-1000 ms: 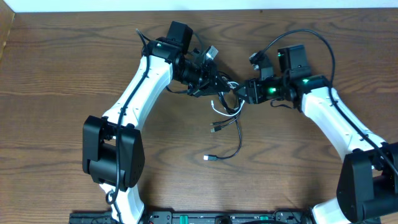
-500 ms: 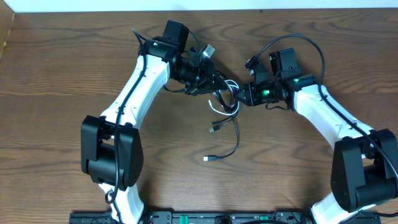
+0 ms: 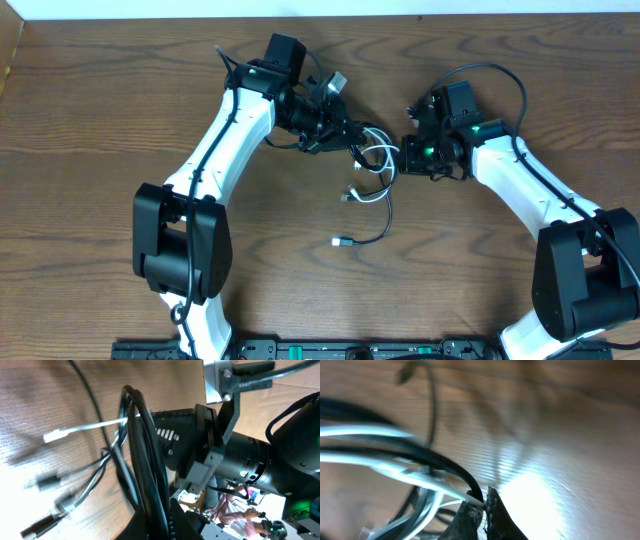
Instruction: Untangle cables
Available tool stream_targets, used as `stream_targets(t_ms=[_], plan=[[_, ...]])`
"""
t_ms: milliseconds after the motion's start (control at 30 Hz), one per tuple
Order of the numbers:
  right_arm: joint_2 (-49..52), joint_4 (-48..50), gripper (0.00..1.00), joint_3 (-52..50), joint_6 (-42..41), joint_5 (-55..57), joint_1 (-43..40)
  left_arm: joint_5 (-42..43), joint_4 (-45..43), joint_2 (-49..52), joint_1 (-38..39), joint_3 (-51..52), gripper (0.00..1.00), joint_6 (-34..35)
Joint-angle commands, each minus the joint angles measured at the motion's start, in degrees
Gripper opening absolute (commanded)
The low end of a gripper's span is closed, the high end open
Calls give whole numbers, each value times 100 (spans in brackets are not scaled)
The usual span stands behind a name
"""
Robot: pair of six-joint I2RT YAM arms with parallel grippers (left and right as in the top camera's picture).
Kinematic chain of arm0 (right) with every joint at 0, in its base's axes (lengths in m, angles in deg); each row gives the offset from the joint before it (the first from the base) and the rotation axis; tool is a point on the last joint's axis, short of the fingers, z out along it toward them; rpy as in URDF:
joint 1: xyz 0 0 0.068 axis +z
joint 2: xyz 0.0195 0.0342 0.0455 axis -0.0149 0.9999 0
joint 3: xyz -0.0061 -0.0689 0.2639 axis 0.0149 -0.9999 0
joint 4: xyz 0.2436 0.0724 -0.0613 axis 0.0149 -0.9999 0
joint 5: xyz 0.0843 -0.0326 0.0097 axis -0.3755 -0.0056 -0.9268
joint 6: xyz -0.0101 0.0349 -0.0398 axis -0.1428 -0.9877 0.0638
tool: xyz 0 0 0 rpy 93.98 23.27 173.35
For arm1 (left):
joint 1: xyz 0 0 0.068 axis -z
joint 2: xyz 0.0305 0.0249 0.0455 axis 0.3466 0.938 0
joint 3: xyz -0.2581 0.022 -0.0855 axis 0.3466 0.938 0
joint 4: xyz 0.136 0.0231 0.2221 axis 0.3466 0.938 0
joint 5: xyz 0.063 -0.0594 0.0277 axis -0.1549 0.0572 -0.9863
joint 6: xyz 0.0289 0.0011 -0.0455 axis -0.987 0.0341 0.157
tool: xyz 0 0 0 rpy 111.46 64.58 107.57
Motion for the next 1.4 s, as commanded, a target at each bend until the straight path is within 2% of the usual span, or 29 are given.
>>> stream_targets(t_ms=[0, 400, 567, 733, 933, 1033, 1233, 1367], plan=[[52, -205, 1, -120, -826, 1777, -81, 227, 13, -66, -68, -11, 7, -48], [57, -538, 1, -273, -1132, 2350, -144, 227, 13, -66, -68, -11, 7, -50], [28, -162, 2, -208, 87, 852, -254, 223, 15, -66, -66, -11, 7, -157], [-153, -181, 13, 129, 514, -236, -372, 219, 15, -66, -66, -11, 7, -337], [-789, -304, 50, 533, 885, -761, -385, 223, 37, -66, -66, -11, 7, -793], [-1147, -245, 61, 560, 898, -778, -385, 225, 35, -66, -52, -11, 7, -831], [-1440, -39, 63, 560, 1274, -933, -229, 354, 39, -66, 90, -11, 8, -826], [-1314, -44, 56, 557, 868, -931, -146, 417, 33, -66, 247, -11, 7, -833]])
